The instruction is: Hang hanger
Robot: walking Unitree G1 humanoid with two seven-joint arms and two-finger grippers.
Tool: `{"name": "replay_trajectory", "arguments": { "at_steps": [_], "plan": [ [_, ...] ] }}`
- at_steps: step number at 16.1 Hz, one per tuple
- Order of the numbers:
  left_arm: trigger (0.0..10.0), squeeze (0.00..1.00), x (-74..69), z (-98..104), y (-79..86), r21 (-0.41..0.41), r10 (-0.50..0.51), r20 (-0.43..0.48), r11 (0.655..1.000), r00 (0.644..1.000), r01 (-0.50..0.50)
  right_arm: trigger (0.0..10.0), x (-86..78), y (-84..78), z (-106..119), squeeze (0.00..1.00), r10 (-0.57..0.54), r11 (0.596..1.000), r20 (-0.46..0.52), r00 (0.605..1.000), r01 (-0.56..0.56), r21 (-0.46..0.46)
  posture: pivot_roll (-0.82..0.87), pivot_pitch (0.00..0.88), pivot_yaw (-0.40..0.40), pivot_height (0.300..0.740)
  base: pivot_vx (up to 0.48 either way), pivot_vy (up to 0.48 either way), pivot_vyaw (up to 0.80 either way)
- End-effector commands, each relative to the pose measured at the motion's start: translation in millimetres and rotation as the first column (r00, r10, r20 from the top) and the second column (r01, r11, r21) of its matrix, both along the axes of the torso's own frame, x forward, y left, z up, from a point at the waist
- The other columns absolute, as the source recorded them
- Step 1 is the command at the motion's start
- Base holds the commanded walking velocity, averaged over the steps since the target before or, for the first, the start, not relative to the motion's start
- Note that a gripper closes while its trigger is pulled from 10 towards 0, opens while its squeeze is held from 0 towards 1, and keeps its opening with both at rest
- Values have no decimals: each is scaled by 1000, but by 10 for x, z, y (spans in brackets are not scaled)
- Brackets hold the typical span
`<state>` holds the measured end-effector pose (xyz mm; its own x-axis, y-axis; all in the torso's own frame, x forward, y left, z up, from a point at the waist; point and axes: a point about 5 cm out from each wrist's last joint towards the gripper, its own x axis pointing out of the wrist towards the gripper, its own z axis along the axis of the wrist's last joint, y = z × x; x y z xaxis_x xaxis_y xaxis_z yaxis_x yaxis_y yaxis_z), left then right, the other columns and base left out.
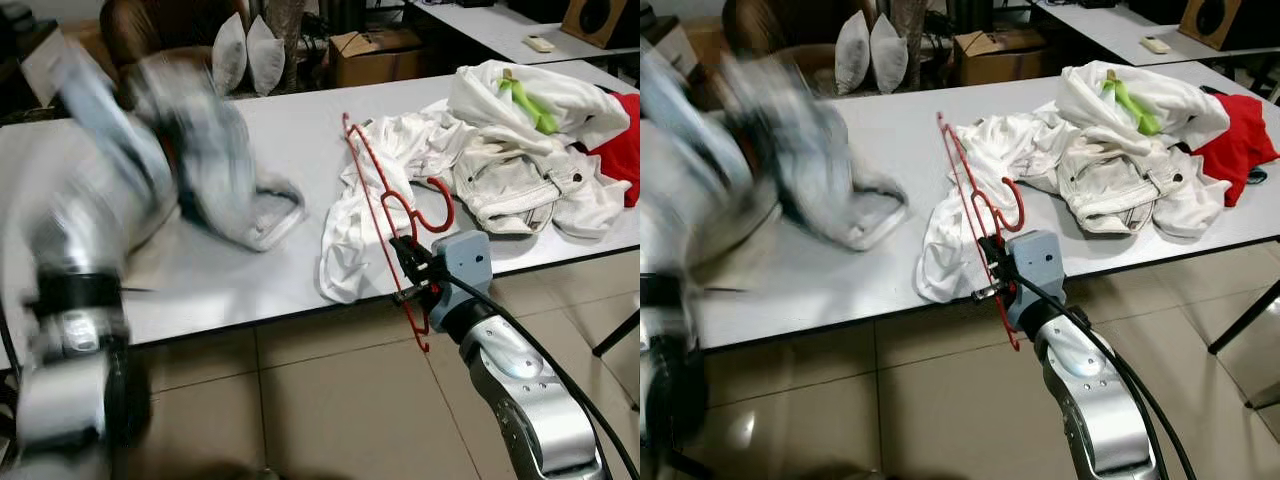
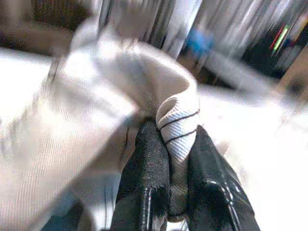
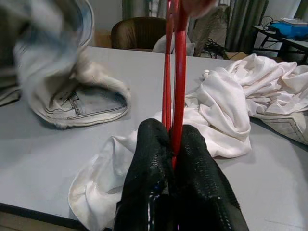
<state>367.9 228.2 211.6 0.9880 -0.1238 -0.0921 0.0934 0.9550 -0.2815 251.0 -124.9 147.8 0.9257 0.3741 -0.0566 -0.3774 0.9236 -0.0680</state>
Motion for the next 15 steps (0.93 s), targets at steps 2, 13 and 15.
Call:
{"name": "replay_trajectory", "arguments": {
  "at_steps": [2,13,15],
  "plan": [
    [0,0,-96,-15,57,204,-11,-16,979,1000,14,10000,1,-16,11,0,-9,1000,9,1000,9,-9,-108,0,73,740,0,0,0],
    [10000,1000,-552,41,970,608,131,-137,794,982,-21,10000,31,-105,26,0,-18,1000,11,1000,18,-14,-98,0,44,740,0,0,0],
    [10000,1000,-601,61,1009,660,77,-175,749,981,59,10000,32,-133,23,0,-19,1000,8,1000,20,-19,-99,0,43,740,0,0,0]
  ]
}}
